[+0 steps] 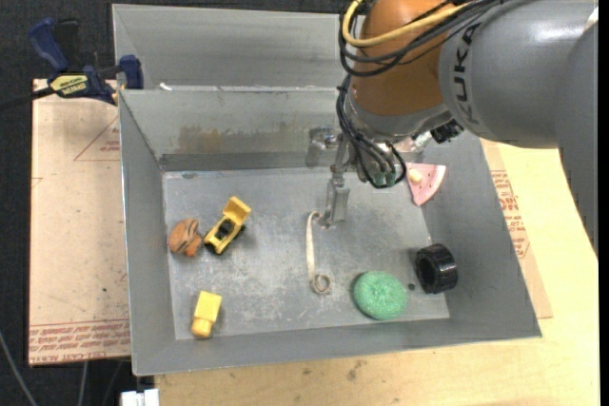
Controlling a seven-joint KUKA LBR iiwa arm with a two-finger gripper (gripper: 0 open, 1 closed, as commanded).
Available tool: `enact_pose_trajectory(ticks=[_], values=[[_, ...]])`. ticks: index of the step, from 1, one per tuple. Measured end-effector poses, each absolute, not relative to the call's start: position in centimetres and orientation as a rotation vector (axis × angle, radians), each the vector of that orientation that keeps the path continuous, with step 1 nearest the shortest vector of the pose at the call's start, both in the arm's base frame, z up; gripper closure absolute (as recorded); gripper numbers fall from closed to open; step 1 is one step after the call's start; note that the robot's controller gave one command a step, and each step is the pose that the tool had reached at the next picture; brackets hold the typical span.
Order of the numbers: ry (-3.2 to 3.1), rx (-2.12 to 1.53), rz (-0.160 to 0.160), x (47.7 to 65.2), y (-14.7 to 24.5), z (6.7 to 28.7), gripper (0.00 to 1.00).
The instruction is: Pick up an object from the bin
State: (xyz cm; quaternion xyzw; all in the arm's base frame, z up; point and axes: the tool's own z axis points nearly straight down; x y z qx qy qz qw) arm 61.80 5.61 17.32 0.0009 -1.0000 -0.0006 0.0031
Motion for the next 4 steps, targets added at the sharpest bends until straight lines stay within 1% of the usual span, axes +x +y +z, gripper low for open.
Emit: enact_pose_trajectory(ticks=[1, 2, 3, 4], values=[[-3.143, 0.002, -0.002, 62.0, 5.6, 17.8, 0.0], [-3.152, 0.071, -0.004, 62.0, 3.9, 14.0, 0.0], [-3.142, -0.086, -0.002, 60.5, -0.2, 8.8, 0.0], [-3.136, -0.154, -0.001, 60.4, -1.3, 7.7, 0.0]])
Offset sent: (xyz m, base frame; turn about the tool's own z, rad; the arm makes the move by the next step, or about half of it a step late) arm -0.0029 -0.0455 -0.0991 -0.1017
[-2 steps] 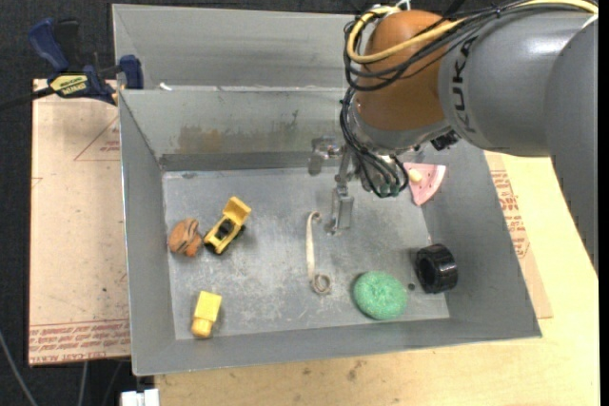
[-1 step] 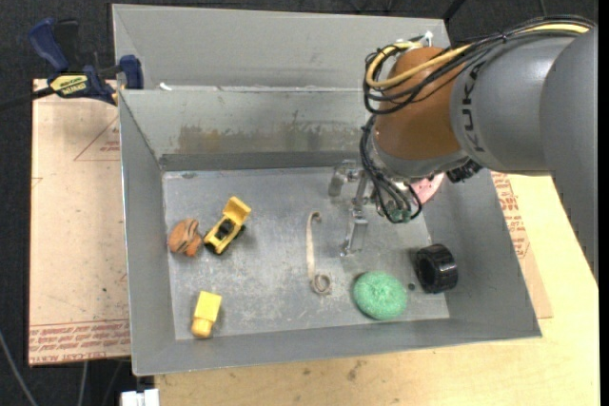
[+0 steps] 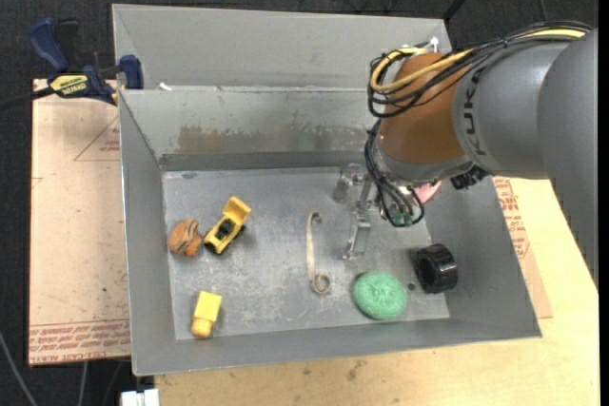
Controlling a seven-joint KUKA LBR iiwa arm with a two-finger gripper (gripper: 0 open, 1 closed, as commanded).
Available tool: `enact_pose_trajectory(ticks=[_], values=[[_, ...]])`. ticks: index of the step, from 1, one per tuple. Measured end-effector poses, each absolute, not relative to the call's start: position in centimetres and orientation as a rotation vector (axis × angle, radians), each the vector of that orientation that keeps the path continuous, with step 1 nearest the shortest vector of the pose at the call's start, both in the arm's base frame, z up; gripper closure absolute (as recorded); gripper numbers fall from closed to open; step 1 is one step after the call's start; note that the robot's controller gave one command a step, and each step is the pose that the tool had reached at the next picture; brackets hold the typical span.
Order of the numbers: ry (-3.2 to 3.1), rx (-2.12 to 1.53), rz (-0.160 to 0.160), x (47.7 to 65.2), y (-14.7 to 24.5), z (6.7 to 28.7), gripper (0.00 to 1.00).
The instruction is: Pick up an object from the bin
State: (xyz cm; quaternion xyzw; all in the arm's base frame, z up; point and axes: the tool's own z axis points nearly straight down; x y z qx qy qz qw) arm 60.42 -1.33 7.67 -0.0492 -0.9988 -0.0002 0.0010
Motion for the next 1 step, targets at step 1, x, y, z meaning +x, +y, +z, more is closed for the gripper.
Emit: enact_pose_trajectory(ticks=[1], values=[[-3.137, -0.184, -0.001, 60.41, 0.7, 7.27, 0.0]])
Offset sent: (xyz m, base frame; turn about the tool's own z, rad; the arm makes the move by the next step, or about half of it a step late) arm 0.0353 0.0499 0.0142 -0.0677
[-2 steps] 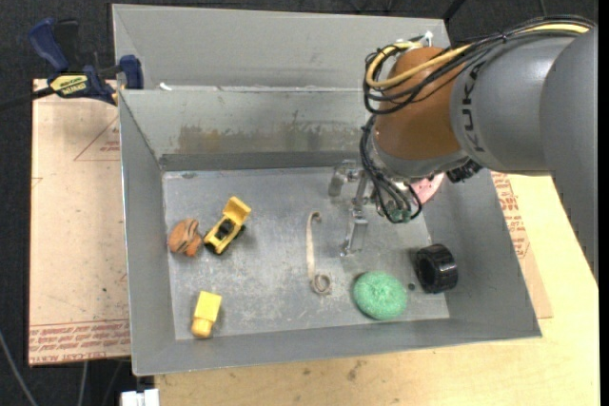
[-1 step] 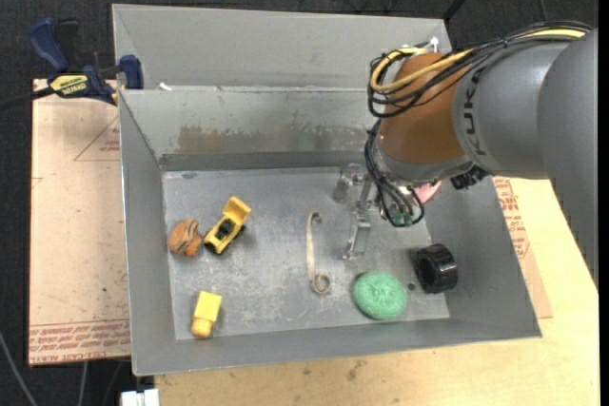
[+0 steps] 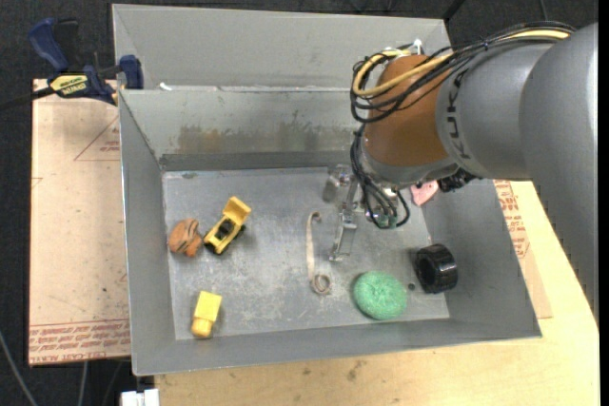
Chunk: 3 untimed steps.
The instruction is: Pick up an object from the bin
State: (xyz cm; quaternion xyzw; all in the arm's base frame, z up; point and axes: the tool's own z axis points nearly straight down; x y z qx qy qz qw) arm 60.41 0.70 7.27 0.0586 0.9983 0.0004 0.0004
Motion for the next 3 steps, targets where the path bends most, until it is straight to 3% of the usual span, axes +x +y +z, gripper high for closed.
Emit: enact_pose_trajectory(ticks=[1, 3], values=[[3.137, 0.071, 0.002, 63.3, 3.1, 8.7, 0.0], [3.136, 0.123, 0.003, 63.7, 6.9, 6.5, 0.0]])
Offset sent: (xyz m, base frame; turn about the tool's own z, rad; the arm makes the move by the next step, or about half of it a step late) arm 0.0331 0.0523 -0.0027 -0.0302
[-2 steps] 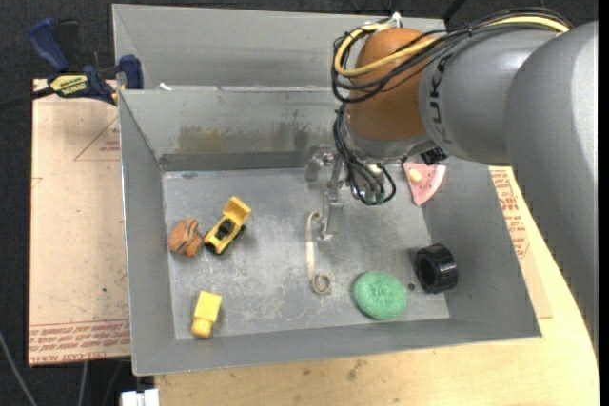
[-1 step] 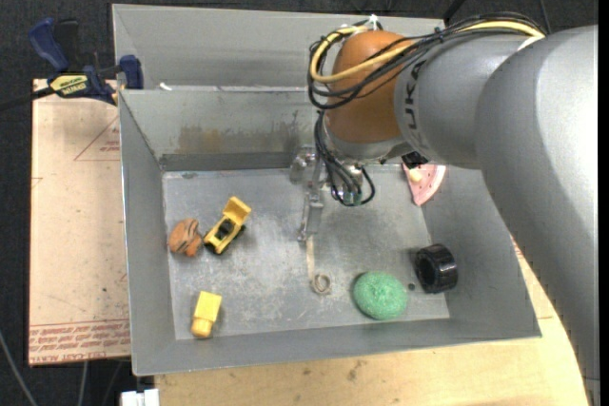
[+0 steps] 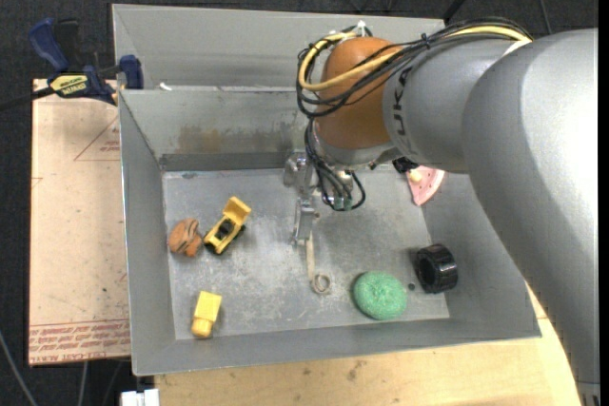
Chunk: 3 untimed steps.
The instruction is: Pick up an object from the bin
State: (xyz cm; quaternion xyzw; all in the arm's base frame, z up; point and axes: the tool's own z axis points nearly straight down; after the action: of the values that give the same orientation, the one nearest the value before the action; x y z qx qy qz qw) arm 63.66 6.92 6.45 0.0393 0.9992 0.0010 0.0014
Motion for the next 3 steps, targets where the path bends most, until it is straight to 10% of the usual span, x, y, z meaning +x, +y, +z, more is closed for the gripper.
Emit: enact_pose_trajectory(ticks=[3], values=[[3.136, 0.064, 0.001, 63.9, 17.8, 7.0, 0.0]])
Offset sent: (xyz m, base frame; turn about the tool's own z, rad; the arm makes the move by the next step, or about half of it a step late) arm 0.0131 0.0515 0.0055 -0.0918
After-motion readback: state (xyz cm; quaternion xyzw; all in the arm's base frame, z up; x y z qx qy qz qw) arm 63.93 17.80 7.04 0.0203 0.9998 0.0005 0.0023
